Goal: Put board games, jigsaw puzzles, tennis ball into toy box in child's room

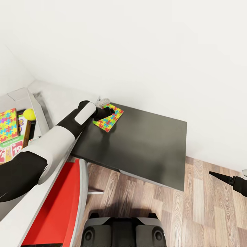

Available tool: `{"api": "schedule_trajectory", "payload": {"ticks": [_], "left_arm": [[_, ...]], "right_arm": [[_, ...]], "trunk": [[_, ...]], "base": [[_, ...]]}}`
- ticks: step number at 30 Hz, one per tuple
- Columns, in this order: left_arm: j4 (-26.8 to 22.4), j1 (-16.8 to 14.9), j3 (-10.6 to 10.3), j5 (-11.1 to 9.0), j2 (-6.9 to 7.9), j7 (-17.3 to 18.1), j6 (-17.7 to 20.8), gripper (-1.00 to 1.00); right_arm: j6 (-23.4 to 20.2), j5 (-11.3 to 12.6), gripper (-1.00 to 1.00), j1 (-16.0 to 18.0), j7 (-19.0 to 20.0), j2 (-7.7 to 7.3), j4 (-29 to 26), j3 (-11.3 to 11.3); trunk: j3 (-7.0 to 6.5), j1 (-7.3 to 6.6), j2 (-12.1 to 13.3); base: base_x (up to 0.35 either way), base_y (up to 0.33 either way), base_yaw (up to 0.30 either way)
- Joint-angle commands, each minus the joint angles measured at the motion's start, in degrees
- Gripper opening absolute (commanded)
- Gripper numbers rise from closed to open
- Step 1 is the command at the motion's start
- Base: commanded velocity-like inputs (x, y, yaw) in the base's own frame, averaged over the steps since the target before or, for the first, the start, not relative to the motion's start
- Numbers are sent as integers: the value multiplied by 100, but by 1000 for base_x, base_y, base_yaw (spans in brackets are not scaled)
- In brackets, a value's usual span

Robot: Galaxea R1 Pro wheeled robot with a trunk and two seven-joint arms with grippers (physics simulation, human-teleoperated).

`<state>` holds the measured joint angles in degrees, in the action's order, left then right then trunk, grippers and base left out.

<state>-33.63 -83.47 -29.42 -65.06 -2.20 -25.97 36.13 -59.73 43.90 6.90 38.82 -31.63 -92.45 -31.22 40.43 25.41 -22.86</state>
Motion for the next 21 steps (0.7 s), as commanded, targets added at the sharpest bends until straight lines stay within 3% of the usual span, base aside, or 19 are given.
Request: {"api": "schedule_trajectory", "payload": {"ticks": [1, 21], "left_arm": [[147, 2, -20, -181, 2, -48, -16, 100], [185, 16, -20, -181, 9, -48, -111, 100]], "right_arm": [[-27, -30, 100, 4, 38, -1, -1, -7], [-27, -29, 100, 3, 33, -1, -1, -7]], "trunk": [[18, 38, -6], [110, 38, -6]], "base": [[0, 0, 0], [0, 0, 0]]}}
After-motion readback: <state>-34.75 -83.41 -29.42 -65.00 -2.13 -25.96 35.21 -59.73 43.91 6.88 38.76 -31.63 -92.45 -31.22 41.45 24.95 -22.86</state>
